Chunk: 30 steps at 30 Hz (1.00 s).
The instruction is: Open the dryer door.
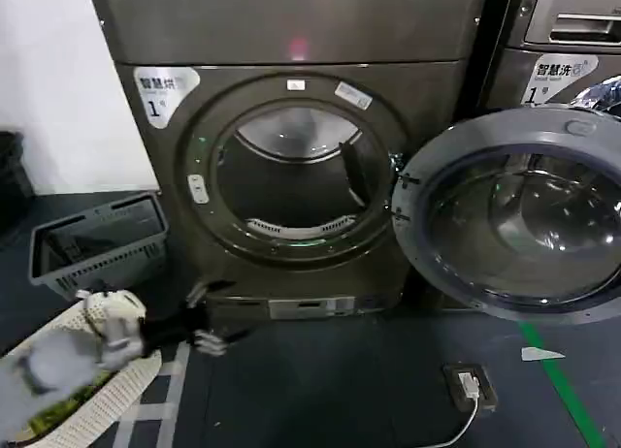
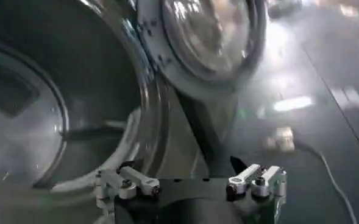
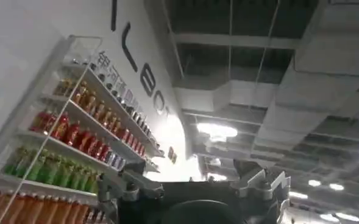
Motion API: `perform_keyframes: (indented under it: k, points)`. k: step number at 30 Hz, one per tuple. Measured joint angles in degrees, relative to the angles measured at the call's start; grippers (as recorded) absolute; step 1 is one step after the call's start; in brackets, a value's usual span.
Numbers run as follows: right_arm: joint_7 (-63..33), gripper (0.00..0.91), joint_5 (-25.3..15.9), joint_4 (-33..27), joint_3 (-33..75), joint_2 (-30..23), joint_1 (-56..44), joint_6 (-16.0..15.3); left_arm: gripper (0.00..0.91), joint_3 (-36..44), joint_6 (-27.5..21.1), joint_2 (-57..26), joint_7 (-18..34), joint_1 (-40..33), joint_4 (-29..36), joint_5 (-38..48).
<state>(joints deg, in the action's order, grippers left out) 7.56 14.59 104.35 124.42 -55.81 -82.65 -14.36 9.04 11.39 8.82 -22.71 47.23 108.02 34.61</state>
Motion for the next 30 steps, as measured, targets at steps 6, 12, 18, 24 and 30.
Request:
perform_keyframes:
  k: [6,12,18,24,30]
  points:
    - [0.54,0.907,-0.44,0.12,-0.14,0.35,0.64,0.08,0.907,0.44,-1.41,-10.73,-1.07,2.55,-1.94,-9.65]
    - [0.73,0.907,-0.57,0.01,-0.80,0.39,0.67,0.20,0.907,0.48,-1.31,-15.27,-4.77,2.85,-5.65,-14.91]
    - [1.06,0.907,-0.87,-0.52,-1.44,-0.47,0.57,1.62,0.907,-0.97,-1.64,-17.49,-8.36,3.25,-9.54,-16.97]
    - [1.36,0.907,-1.46,-1.28,-2.36,-0.82,0.84,2.50,0.907,-2.30,-2.17,-18.47,-12.47,3.25,-12.65,-20.66]
    - [1.36,0.907,-1.22,-1.44,-2.06,-0.91,0.33,2.54,0.907,-3.50,-1.60,-18.18,-16.45,3.62,-16.08,-22.28]
